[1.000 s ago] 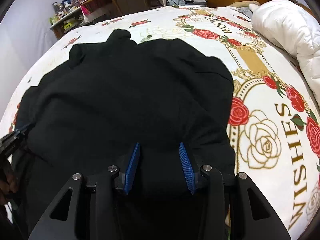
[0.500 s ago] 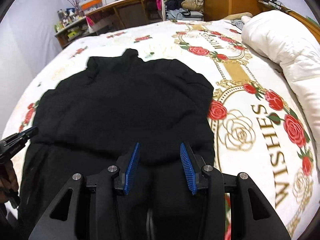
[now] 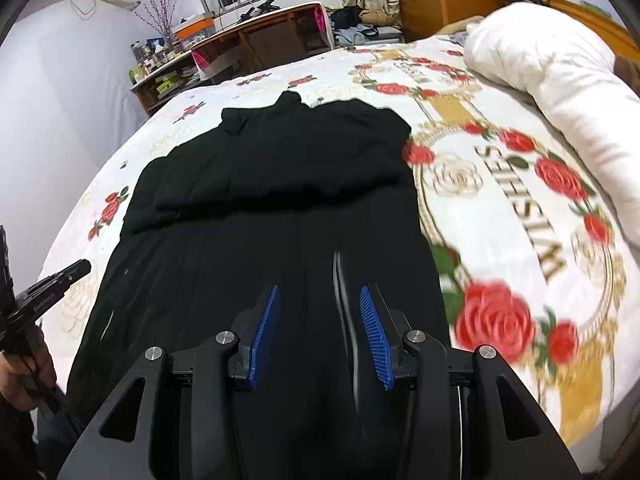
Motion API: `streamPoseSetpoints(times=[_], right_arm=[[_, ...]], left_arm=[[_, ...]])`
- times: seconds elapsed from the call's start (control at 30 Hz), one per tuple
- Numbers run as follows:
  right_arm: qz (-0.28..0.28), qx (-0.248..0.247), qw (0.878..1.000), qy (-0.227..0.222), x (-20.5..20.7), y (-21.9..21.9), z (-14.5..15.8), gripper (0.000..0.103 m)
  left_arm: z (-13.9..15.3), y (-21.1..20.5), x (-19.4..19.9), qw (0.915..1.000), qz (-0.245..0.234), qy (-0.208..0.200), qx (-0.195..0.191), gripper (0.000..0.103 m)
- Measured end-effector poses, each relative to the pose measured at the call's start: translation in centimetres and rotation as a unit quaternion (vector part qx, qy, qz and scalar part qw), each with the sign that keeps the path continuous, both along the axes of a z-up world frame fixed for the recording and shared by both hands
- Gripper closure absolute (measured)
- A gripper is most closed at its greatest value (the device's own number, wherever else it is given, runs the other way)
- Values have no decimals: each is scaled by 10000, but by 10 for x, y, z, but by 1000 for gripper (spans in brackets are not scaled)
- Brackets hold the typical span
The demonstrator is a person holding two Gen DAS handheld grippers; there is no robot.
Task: Fold large clothes
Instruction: 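Move both tools to the coat hem and grasp its edge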
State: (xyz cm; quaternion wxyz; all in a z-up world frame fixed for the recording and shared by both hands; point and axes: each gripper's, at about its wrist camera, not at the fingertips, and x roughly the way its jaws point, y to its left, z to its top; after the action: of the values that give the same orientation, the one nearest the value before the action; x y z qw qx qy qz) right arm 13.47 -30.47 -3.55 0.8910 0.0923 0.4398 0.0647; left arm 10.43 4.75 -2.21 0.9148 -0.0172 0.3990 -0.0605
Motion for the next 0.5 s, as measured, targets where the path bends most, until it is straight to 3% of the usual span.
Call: streamPoseSetpoints(times=[0.1,0.17,0.27,0.5], right_arm=[[-11,61,9999,113,-25,0,-5,55],[-14,118,9998,170,-39,-1,-8,41],[-55,141,9996,247,-58,-7,-13,41],[-230,208,9986,438,-85,-25,-24,41]], left_arm=[[-2,6,-25,10000,27,71,-53,89],[-2,10,-38,9999,30,106,-52,87],[-3,18,-58,9999,60,90,-10,70],[-14,39,-81,9995,248,196,-50,55]])
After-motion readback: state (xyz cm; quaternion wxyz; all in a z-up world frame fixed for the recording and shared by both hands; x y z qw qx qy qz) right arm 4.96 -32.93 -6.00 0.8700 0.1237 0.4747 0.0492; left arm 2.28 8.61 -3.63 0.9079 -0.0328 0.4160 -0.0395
